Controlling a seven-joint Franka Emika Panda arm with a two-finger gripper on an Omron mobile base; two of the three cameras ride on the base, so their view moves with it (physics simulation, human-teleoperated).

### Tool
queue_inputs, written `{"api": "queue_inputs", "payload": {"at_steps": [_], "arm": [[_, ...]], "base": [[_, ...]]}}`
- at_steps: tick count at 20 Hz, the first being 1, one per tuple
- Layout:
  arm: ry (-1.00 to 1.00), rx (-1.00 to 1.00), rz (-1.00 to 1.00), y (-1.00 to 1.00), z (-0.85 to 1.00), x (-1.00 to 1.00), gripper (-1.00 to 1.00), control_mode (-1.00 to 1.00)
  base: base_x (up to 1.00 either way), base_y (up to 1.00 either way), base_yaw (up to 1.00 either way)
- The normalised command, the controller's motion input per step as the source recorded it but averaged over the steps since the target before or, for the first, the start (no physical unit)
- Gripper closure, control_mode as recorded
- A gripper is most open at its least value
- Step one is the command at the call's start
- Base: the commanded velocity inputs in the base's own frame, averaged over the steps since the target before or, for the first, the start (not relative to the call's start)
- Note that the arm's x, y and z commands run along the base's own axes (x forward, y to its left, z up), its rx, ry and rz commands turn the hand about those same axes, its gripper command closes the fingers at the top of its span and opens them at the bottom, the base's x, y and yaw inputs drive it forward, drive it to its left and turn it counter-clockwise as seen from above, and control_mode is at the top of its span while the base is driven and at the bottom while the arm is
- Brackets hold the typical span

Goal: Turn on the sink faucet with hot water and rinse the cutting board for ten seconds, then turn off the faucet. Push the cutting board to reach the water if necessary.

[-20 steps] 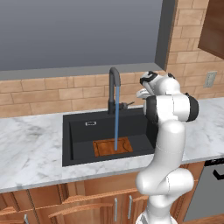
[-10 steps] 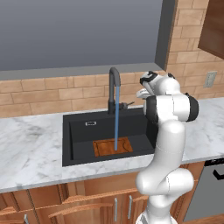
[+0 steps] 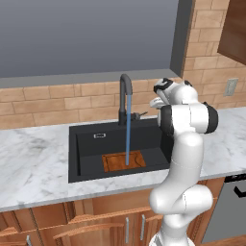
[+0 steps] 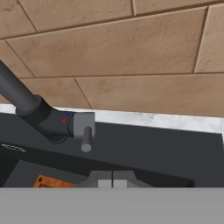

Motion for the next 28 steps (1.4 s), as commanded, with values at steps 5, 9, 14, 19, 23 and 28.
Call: {"api": "queue_inputs", "payload": {"at_steps": [5, 9, 14, 19, 23, 28], "arm": [[0.00, 0.00, 0.00, 0.00, 0.00, 0.00, 1.00, -1.00], [0.00, 0.00, 0.00, 0.00, 0.00, 0.00, 1.00, -1.00], [0.00, 0.00, 0.00, 0.00, 0.00, 0.00, 1.00, -1.00], [0.00, 0.00, 0.00, 0.00, 0.00, 0.00, 1.00, -1.00], [0.00, 0.00, 0.00, 0.00, 0.00, 0.00, 1.00, -1.00], [0.00, 0.00, 0.00, 0.00, 0.00, 0.00, 1.00, -1.00]], "base": [[0.00, 0.00, 0.00], [0.00, 0.00, 0.00], [0.00, 0.00, 0.00], [0.00, 0.00, 0.00], [0.00, 0.00, 0.00], [0.00, 0.00, 0.00]]}}
